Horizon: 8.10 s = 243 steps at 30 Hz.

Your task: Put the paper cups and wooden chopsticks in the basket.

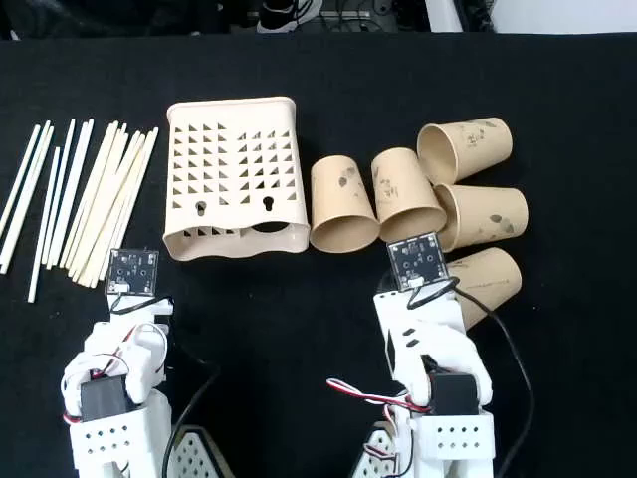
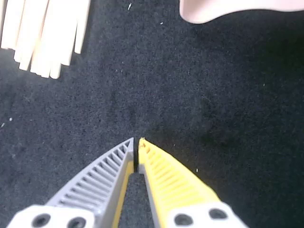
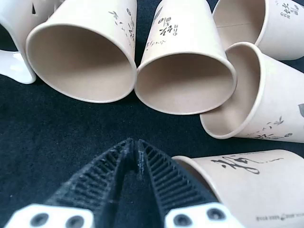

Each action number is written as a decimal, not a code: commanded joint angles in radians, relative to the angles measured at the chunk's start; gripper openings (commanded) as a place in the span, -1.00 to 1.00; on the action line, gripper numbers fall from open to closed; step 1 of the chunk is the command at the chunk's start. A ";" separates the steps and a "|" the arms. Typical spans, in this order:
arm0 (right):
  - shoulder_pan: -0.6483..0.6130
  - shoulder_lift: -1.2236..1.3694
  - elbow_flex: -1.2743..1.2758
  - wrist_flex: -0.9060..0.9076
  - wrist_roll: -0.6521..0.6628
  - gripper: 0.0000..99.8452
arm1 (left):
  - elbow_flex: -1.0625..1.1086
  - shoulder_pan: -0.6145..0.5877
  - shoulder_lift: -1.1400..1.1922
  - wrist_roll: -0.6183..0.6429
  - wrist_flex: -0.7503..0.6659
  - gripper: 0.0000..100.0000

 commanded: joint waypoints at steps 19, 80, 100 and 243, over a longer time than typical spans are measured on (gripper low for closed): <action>0.012 -0.015 -0.004 0.005 0.005 -0.97 | 0.018 0.005 -0.003 -0.006 0.005 -0.93; 0.014 -0.015 -0.004 0.124 0.005 -0.97 | -0.113 0.047 -0.002 0.262 -0.408 -0.46; 0.014 -0.033 -0.004 0.322 0.003 -0.97 | 0.015 0.166 0.021 0.140 -0.522 -0.40; -0.221 -0.021 -0.355 0.270 0.511 -0.84 | -0.180 -0.811 -0.005 0.169 -0.147 -0.47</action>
